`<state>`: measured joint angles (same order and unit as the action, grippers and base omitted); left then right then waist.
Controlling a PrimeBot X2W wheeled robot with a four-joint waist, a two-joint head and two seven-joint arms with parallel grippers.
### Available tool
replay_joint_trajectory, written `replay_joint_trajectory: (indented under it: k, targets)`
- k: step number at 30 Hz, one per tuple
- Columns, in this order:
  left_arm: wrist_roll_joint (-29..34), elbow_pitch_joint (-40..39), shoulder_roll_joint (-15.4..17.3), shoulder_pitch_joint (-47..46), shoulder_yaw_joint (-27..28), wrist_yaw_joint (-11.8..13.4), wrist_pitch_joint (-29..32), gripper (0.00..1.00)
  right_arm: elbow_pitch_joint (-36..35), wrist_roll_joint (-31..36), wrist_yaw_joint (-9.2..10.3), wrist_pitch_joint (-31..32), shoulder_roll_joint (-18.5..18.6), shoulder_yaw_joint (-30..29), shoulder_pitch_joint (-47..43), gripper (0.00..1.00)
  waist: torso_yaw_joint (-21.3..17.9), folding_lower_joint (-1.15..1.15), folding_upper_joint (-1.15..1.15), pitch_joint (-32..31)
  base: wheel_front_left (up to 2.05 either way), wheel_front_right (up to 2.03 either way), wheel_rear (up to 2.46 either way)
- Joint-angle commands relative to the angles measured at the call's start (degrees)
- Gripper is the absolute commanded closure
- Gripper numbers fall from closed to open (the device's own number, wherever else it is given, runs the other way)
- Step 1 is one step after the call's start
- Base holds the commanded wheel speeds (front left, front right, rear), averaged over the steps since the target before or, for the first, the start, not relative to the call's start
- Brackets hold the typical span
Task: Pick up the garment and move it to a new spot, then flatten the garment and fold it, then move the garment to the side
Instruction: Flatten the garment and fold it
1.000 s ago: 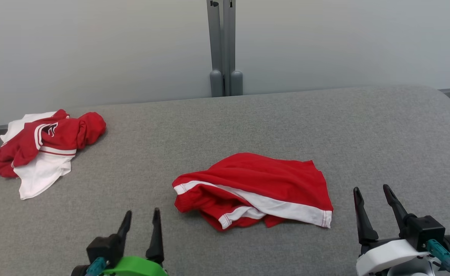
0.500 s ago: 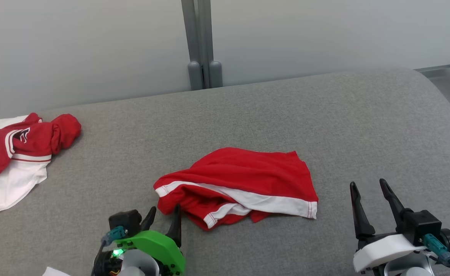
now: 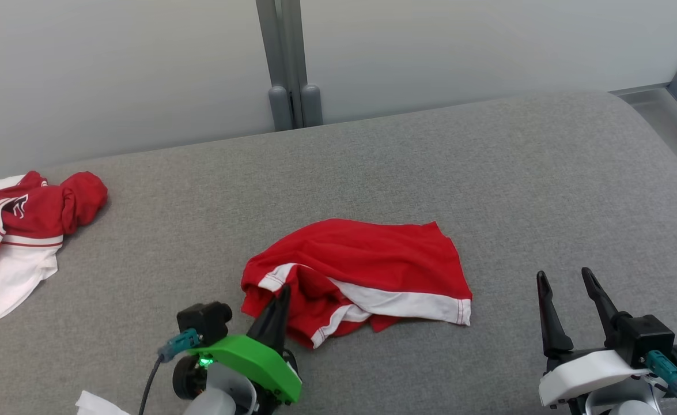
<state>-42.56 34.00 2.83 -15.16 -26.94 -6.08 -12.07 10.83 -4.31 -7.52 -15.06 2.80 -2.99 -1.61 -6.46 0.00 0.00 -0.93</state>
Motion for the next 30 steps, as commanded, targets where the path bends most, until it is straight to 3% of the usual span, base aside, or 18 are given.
replay_joint_trajectory:
  k: [1,12,19,28,30]
  targets:
    - [-1.07,-1.9,1.01,2.13,-0.93,-0.62,0.91,1.0,0.03,-0.25,0.06,-0.18,0.16,-0.27,0.05,0.0,0.55,0.0,0.0,-0.08,0.0,0.0,0.0]
    - [-10.71,-16.4,10.91,12.29,-7.15,-1.41,12.77,1.0,0.55,0.28,0.06,-0.18,0.17,-0.78,-0.46,0.0,2.55,0.0,0.0,0.45,0.0,0.0,0.0]
    - [-14.86,-13.05,13.41,12.46,-9.36,-1.43,15.28,1.0,1.07,0.65,0.06,-0.18,0.18,-0.37,0.17,0.0,2.49,0.0,0.0,0.81,0.0,0.0,0.0]
    - [-12.46,-5.7,14.17,9.62,-11.52,-1.36,11.71,1.0,1.92,0.86,0.06,-0.18,0.17,-0.63,0.06,0.0,2.55,0.0,0.0,0.69,0.0,0.0,0.0]
    - [-11.56,-4.42,13.79,9.15,-11.33,-1.06,9.63,0.38,2.1,0.7,0.06,-0.18,0.17,-0.69,-0.05,0.0,2.75,0.0,0.0,0.51,0.0,0.0,0.0]
